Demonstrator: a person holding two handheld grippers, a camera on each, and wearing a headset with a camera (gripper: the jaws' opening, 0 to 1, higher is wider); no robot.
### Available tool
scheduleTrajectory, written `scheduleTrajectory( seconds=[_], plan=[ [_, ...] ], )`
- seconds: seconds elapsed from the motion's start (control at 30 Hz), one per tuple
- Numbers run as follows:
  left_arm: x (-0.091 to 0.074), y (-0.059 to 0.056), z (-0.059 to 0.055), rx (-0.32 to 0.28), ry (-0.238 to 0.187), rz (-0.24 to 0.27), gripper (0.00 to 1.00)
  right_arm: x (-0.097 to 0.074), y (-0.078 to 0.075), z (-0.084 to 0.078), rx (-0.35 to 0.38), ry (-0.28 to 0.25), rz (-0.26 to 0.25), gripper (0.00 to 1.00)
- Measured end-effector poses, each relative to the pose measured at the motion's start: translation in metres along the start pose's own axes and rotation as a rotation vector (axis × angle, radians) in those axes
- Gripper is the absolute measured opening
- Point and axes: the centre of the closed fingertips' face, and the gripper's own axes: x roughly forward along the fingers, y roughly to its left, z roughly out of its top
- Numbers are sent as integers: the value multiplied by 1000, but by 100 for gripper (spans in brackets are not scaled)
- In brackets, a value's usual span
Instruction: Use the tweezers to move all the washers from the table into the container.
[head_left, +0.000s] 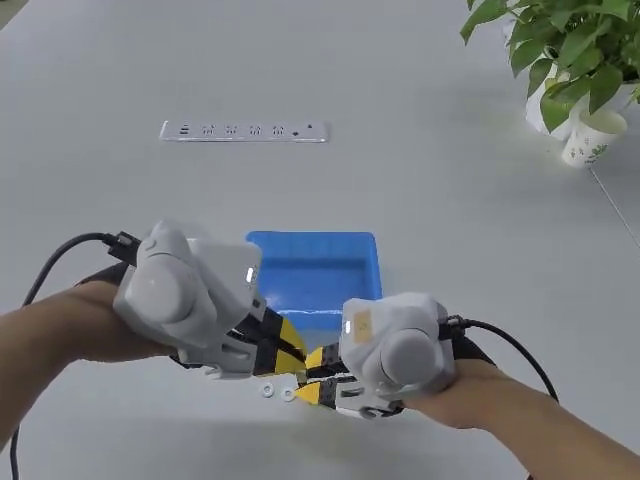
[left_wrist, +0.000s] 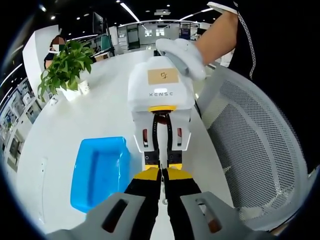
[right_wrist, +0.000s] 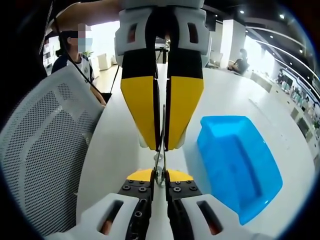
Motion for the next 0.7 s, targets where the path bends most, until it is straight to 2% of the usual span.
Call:
scheduleTrajectory(
  seconds=[0.23, 0.7],
  plan=[
    [-1, -2, 2, 0, 0, 0, 6, -3, 1, -1, -6, 9, 0, 10],
    [-13, 1, 11, 12, -4, 0, 6, -14, -2, 11, -9, -9, -10, 10]
  ],
)
